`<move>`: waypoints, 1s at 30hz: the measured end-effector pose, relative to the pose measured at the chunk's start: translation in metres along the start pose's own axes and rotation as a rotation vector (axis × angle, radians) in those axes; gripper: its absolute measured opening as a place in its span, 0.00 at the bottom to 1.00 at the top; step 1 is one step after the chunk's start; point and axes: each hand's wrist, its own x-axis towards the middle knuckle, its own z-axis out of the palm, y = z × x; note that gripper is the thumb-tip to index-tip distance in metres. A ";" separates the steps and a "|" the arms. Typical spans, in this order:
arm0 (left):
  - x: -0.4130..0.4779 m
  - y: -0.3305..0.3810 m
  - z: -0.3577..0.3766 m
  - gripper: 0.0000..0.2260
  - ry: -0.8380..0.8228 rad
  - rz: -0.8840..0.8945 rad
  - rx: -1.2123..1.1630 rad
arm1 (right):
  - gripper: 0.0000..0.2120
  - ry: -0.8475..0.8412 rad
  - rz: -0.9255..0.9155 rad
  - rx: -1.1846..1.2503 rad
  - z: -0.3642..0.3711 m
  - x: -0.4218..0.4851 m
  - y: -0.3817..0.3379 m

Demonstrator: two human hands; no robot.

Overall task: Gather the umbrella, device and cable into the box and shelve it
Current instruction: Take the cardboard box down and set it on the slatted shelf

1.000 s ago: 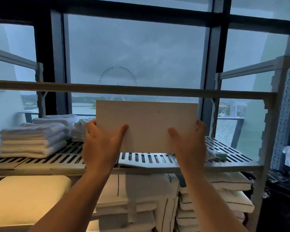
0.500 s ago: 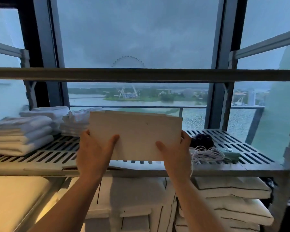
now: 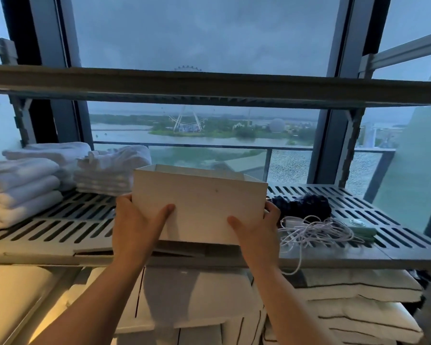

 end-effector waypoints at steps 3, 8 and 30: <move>0.008 -0.007 0.008 0.38 -0.016 -0.016 -0.016 | 0.38 0.012 0.014 -0.007 0.012 0.007 0.008; 0.013 -0.018 0.018 0.39 -0.043 -0.028 0.015 | 0.39 0.036 0.020 -0.039 0.031 0.014 0.020; 0.038 -0.036 0.031 0.41 -0.175 0.017 0.057 | 0.34 0.011 0.113 -0.061 0.048 0.027 0.030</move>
